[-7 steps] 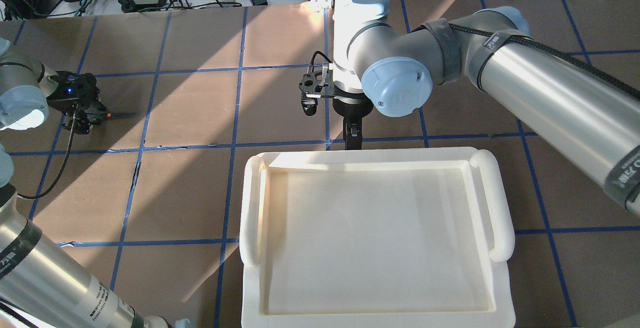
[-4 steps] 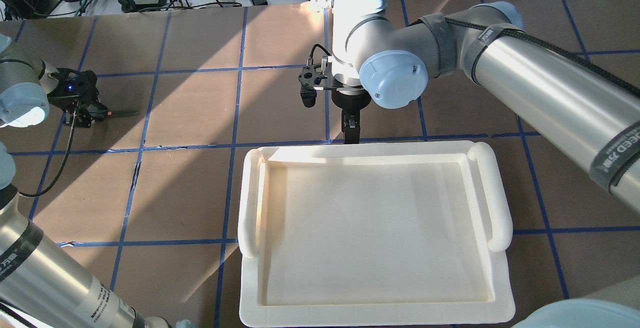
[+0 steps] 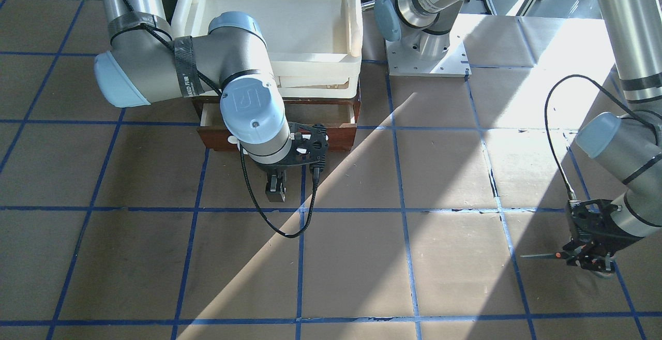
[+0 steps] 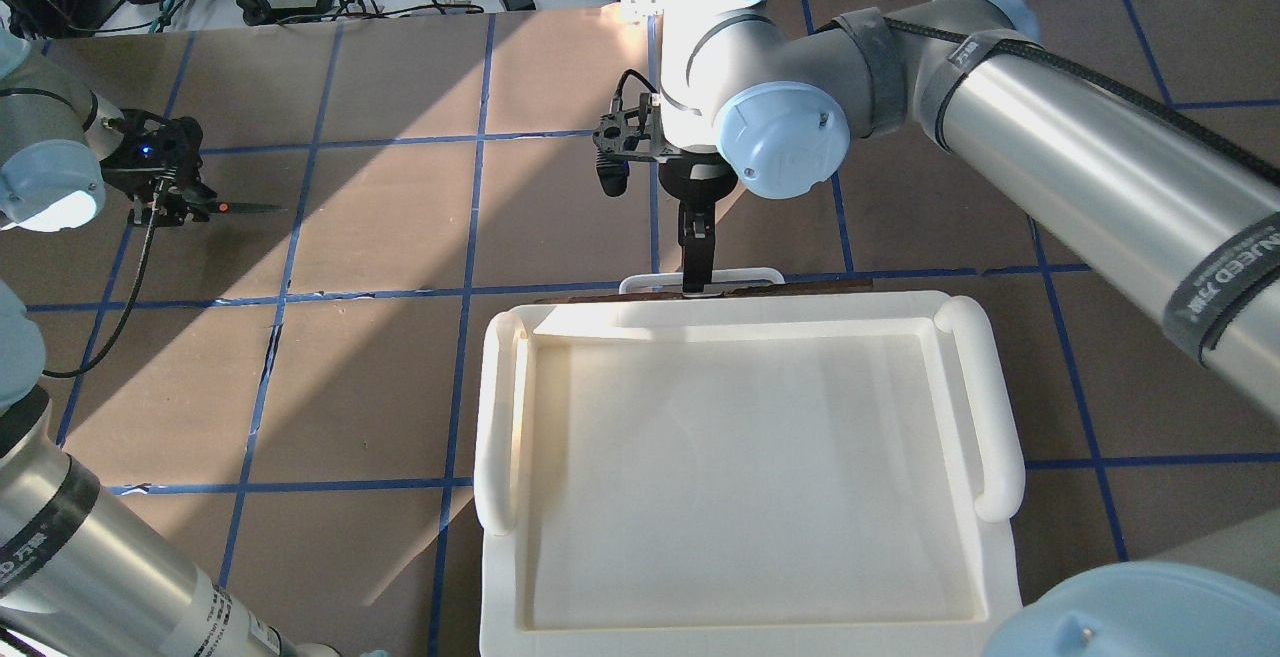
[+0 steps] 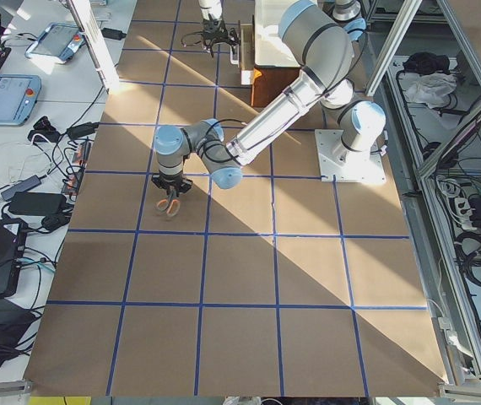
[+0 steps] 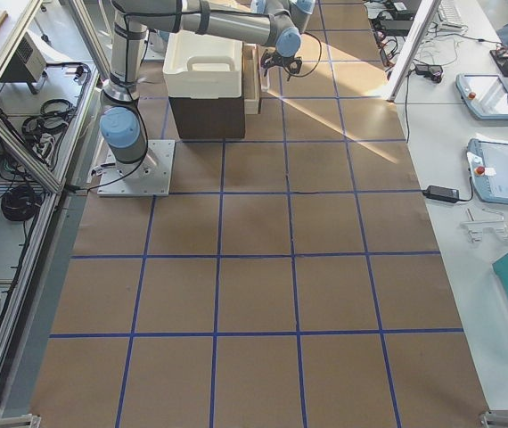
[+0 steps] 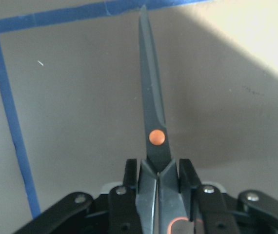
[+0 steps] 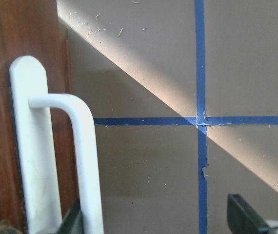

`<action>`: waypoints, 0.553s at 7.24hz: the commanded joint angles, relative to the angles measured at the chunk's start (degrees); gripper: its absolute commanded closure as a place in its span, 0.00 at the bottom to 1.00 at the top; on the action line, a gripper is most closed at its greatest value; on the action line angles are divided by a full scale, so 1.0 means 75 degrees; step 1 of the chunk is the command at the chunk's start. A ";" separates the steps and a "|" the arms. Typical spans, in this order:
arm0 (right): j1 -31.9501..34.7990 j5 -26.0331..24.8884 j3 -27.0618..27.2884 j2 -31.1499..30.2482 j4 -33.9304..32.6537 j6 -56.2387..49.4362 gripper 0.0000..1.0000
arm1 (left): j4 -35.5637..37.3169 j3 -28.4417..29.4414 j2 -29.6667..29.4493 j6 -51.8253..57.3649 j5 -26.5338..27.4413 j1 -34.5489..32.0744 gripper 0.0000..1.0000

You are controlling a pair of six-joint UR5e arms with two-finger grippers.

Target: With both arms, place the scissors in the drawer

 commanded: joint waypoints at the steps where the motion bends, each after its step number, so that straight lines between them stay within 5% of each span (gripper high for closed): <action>1: -0.0029 -0.0006 -0.0092 0.0035 -0.0018 -0.0061 0.00 | -0.0103 0.0001 0.0152 -0.0011 0.0089 -0.0082 1.00; 4: -0.0181 -0.0006 -0.0291 0.0280 -0.0204 -0.0236 0.00 | -0.1224 0.0012 0.0713 -0.0570 -0.0319 -0.0455 1.00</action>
